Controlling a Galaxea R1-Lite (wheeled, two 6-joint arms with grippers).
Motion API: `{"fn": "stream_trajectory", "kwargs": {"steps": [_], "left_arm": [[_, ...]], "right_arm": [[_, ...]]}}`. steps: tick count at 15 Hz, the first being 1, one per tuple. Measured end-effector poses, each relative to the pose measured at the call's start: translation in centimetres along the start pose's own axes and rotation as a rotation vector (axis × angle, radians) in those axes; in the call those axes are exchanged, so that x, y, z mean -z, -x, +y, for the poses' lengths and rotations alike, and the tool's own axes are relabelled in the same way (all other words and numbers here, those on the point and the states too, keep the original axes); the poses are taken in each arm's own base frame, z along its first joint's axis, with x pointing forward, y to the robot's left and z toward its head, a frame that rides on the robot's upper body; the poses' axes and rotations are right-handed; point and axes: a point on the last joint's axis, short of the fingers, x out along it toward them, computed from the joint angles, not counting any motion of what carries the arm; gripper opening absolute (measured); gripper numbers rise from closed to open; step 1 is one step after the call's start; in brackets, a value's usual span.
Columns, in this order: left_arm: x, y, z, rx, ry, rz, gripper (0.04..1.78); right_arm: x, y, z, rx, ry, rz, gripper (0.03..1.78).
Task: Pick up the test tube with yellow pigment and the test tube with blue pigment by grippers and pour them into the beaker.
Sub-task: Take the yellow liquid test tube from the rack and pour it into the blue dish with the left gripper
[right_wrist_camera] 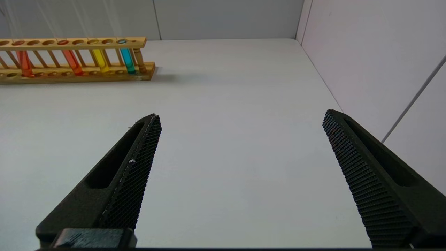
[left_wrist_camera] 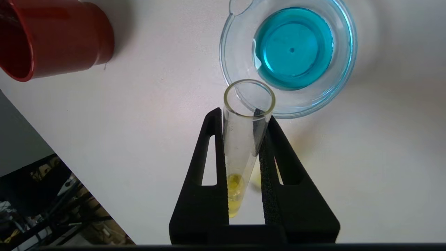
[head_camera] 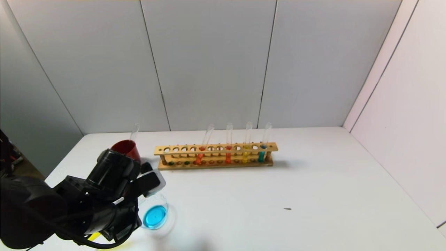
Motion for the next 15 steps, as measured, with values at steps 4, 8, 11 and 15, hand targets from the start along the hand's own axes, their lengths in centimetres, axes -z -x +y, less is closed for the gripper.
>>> {"fn": "stream_trajectory", "kwargs": {"steps": [4, 8, 11, 15], "left_arm": [[-0.8, -1.4, -1.6, 0.004, -0.096, 0.084, 0.31], [-1.1, -2.2, -2.3, 0.01, -0.161, 0.182, 0.31], [-1.6, -2.0, -2.1, 0.015, -0.19, 0.236, 0.31], [-2.6, -1.4, -1.4, 0.026, -0.219, 0.293, 0.31]], "right_arm": [[0.0, 0.0, 0.0, 0.0, 0.0, 0.0, 1.7], [0.0, 0.0, 0.0, 0.0, 0.0, 0.0, 1.7], [0.0, 0.0, 0.0, 0.0, 0.0, 0.0, 1.7], [0.0, 0.0, 0.0, 0.0, 0.0, 0.0, 1.7]]}}
